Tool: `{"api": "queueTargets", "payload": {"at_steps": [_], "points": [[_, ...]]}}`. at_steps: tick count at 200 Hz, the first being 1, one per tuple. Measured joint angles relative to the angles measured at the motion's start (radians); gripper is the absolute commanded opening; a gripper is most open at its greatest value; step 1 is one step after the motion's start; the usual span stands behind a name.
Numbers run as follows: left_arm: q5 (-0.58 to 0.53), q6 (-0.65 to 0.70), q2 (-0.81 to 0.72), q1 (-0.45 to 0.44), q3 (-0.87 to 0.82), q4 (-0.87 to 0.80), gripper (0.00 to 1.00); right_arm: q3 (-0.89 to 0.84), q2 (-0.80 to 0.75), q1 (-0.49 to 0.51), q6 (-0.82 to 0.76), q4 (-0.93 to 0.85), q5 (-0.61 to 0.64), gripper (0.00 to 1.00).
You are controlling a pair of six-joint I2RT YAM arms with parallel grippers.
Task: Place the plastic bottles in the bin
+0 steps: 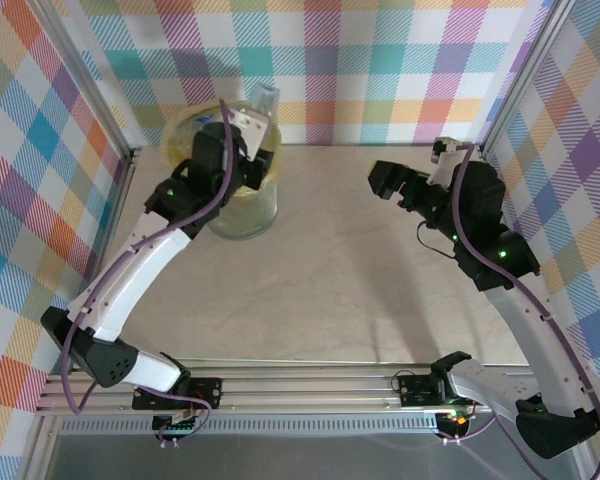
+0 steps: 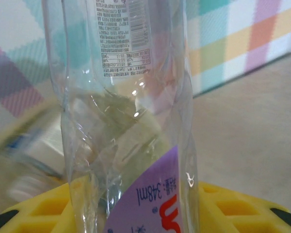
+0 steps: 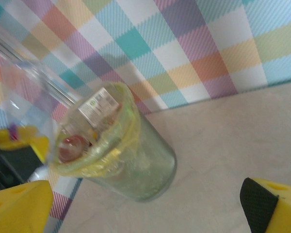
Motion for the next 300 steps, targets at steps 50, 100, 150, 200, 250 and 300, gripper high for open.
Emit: {"api": "queueTargets", "payload": {"at_steps": [50,100,150,200,250,300], "points": [[0.004,0.182,0.109,0.132,0.116,-0.057,0.31,-0.045,0.001,0.000,0.007,-0.043,-0.004,1.00],[0.039,0.288,0.204,0.241,0.208,-0.151,0.34,-0.058,0.004,0.000,0.026,-0.045,-0.008,1.00],[0.076,0.349,0.229,0.259,0.219,-0.212,0.55,-0.072,0.025,0.000,0.032,-0.046,-0.012,1.00],[0.099,0.372,0.258,0.261,0.254,-0.232,0.72,-0.073,0.030,0.000,0.033,-0.046,-0.015,1.00],[0.110,0.375,0.260,0.261,0.254,-0.235,0.72,-0.074,0.030,0.000,0.033,-0.049,-0.014,1.00],[0.161,0.369,0.259,0.261,0.254,-0.235,0.71,-0.079,0.030,0.000,0.033,-0.050,-0.014,1.00]]}}
